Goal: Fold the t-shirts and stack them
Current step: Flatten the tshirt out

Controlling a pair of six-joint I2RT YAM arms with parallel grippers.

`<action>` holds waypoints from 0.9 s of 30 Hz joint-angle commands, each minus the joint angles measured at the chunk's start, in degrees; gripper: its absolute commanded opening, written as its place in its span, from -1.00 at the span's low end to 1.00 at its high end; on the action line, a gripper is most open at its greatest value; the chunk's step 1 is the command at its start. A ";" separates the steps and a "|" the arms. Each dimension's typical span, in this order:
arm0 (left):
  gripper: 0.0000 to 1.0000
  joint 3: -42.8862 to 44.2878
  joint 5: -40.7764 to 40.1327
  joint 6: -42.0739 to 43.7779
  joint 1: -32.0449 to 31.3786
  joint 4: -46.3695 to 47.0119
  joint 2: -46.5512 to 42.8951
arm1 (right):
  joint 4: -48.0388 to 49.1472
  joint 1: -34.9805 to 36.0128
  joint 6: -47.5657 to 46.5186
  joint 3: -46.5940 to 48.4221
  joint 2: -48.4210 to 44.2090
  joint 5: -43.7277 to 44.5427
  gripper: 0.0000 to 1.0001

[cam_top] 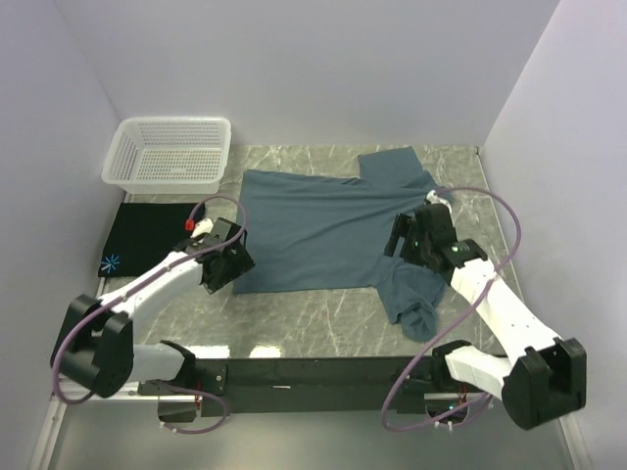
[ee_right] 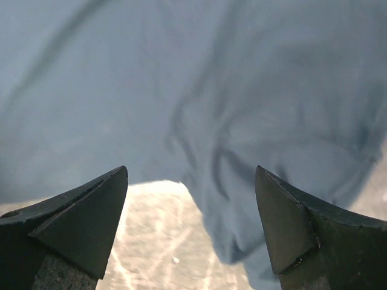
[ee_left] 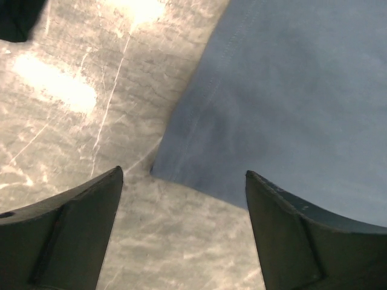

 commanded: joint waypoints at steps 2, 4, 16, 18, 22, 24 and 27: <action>0.66 1.89 -1.33 -0.79 -0.50 2.06 5.28 | 0.35 0.34 -0.37 -3.95 -4.92 2.54 0.83; 0.61 2.94 -0.89 -0.35 -0.85 1.54 6.86 | -0.17 0.34 -0.45 -5.62 -6.50 2.89 0.82; 0.55 5.14 -1.77 0.53 -3.05 -3.99 14.86 | -1.14 0.25 -1.16 -7.65 -8.53 3.86 0.82; 0.53 5.66 -1.77 0.79 -3.40 -4.44 15.92 | -0.71 0.17 -1.24 -7.91 -8.44 3.95 0.82; 0.47 6.72 -2.29 1.24 -3.75 -5.23 18.82 | 0.61 0.25 -0.89 -9.05 -8.09 3.07 0.82; 0.39 6.55 -2.21 0.97 -3.93 -5.93 20.14 | 0.61 0.34 -0.80 -9.40 -7.83 2.72 0.82; 0.21 5.15 -1.77 0.45 -4.19 -5.58 20.50 | 0.79 0.25 -0.98 -9.93 -8.62 3.68 0.81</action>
